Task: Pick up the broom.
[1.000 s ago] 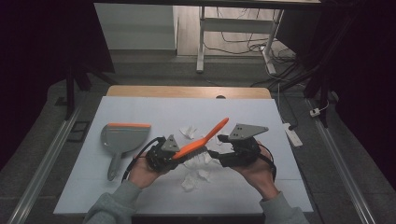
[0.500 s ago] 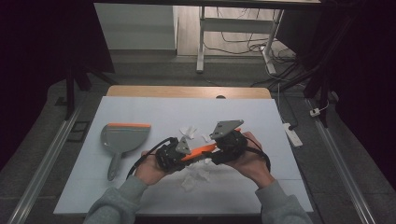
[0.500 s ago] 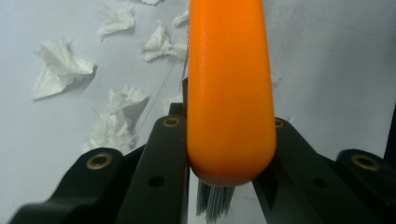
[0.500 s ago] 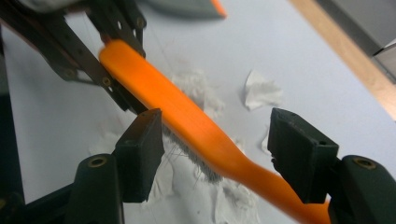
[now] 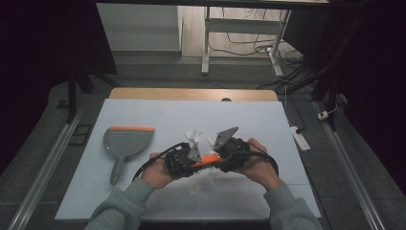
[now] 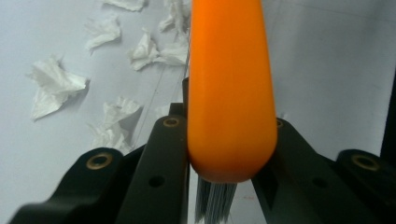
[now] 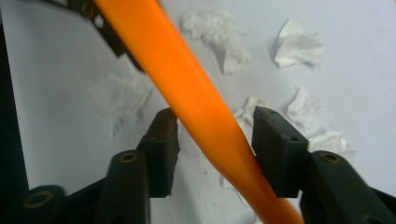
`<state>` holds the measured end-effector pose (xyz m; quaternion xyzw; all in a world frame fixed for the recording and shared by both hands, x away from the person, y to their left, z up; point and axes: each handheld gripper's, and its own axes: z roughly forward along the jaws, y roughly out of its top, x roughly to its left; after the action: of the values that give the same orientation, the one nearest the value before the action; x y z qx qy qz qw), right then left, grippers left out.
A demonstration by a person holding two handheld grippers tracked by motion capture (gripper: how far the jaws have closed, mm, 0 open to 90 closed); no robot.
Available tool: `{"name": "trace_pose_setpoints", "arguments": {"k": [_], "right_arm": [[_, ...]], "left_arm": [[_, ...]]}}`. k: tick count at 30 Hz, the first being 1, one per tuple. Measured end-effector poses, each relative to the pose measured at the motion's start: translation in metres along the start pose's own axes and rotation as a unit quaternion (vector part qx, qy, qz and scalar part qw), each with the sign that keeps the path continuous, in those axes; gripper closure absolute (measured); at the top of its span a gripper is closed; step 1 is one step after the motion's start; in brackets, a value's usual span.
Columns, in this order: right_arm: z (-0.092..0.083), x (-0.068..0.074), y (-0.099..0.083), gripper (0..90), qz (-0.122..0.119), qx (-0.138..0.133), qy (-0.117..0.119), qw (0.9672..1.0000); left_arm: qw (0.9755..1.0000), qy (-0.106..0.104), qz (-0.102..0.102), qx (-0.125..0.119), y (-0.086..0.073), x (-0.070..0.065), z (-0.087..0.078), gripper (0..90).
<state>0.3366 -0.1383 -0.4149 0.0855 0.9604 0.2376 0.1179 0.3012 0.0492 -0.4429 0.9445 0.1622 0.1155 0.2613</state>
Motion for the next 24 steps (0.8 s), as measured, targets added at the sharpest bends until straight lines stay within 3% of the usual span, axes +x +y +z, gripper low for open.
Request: {"name": "trace_pose_setpoints", "arguments": {"k": [2,6,8,10,12,16,17,18,22,24], "right_arm": [[0.001,0.001,-0.001,55.7,-0.005,0.003,-0.001,1.0],[0.005,0.009,-0.007,64.0,-0.054,0.02,0.008,0.9983],[0.003,0.013,-0.009,66.1,-0.072,0.017,0.006,0.9972],[0.001,0.016,-0.012,68.1,-0.08,0.013,0.002,0.9967],[-0.002,0.017,-0.014,69.8,-0.081,0.003,0.004,0.9967],[-0.005,0.017,-0.018,70.8,-0.067,-0.013,0.006,0.9976],[-0.006,0.017,-0.019,70.8,-0.059,-0.018,0.006,0.9981],[-0.006,0.016,-0.02,70.9,-0.052,-0.024,0.006,0.9983],[-0.007,0.012,-0.026,70.9,-0.027,-0.038,0.005,0.9989],[-0.008,0.012,-0.027,70.9,-0.019,-0.038,0.003,0.9991]], "left_arm": [[1.0,-0.004,0.006,0.002,0.001,-0.001,0.0,80.1],[0.9997,-0.012,0.021,0.004,0.002,-0.003,0.002,80.1],[0.9994,-0.019,0.028,0.0,0.002,-0.003,0.002,79.3],[0.9994,-0.012,0.03,-0.009,0.001,-0.002,0.001,76.8],[0.9994,0.002,0.015,-0.031,0.0,0.001,-0.004,71.1],[0.9988,0.024,-0.007,-0.041,0.0,0.003,-0.008,50.2],[0.9969,0.052,-0.025,-0.053,-0.003,0.003,-0.013,42.9],[0.9969,0.052,-0.025,-0.053,-0.003,0.003,-0.013,38.7],[0.9904,0.09,-0.065,-0.082,-0.013,0.004,-0.03,30.3],[0.9877,0.097,-0.082,-0.091,-0.021,0.006,-0.037,28.7]]}}
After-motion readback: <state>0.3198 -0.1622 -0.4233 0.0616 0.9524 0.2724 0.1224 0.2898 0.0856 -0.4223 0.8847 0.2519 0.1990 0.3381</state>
